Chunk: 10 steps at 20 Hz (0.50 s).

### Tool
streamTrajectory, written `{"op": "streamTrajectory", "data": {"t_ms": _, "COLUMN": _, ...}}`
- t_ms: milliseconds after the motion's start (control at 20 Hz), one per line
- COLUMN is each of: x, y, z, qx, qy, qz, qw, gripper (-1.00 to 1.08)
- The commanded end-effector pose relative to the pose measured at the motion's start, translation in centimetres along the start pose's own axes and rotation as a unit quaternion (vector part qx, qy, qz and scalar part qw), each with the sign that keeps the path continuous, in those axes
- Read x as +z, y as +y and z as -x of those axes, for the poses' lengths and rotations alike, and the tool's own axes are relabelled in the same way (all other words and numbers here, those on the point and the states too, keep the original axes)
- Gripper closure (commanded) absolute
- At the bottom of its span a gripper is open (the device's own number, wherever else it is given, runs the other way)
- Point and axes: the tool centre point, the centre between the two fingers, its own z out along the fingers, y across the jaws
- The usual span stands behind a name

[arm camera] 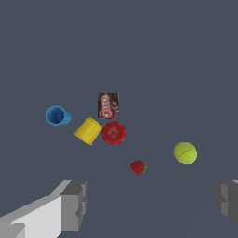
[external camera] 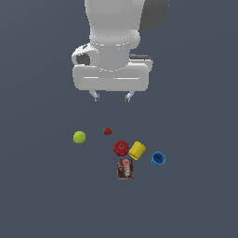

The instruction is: Pick up a designated object from a clutter of objects.

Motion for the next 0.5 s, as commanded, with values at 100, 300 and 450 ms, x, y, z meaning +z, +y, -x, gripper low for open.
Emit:
{"op": "streamTrajectory", "data": {"t_ms": 100, "x": -0.05, "y": 0.01, "z": 0.02, "qx": 0.002, "qy": 0.000, "qz": -0.001, "qw": 1.0000, "gripper": -0.92}}
{"op": "streamTrajectory", "data": {"t_ms": 300, "x": -0.40, "y": 0.05, "z": 0.14, "qx": 0.017, "qy": -0.001, "qz": -0.008, "qw": 0.9998, "gripper": -0.92}}
{"op": "streamTrajectory", "data": {"t_ms": 450, "x": -0.52, "y": 0.09, "z": 0.19, "qx": 0.023, "qy": -0.001, "qz": -0.011, "qw": 0.9997, "gripper": -0.92}}
